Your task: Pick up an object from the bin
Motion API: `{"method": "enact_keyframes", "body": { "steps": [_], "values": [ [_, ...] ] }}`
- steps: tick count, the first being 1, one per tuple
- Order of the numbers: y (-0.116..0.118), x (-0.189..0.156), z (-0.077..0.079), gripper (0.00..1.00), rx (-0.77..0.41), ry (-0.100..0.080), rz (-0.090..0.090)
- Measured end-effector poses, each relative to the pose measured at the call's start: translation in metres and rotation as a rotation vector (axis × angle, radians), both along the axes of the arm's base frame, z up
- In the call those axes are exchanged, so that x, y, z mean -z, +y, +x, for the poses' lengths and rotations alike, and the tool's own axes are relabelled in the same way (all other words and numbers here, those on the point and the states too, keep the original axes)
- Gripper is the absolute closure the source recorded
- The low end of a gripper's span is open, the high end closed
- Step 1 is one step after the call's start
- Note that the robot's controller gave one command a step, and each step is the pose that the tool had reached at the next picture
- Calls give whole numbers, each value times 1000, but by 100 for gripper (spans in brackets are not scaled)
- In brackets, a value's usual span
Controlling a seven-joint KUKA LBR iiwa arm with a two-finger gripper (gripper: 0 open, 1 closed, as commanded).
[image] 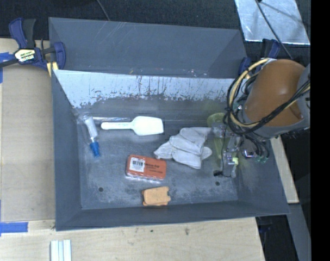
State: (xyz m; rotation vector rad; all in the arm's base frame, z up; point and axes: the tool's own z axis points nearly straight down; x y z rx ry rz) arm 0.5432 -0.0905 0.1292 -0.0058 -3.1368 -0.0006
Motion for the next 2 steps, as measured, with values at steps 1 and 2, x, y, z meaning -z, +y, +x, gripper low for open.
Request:
{"method": "enact_keyframes", "body": {
  "steps": [1, 2],
  "values": [
    [0, -5, 2, 0, -3, -8, -1],
    [23, 15, 15, 0, -55, -9, -2]
  ]
}}
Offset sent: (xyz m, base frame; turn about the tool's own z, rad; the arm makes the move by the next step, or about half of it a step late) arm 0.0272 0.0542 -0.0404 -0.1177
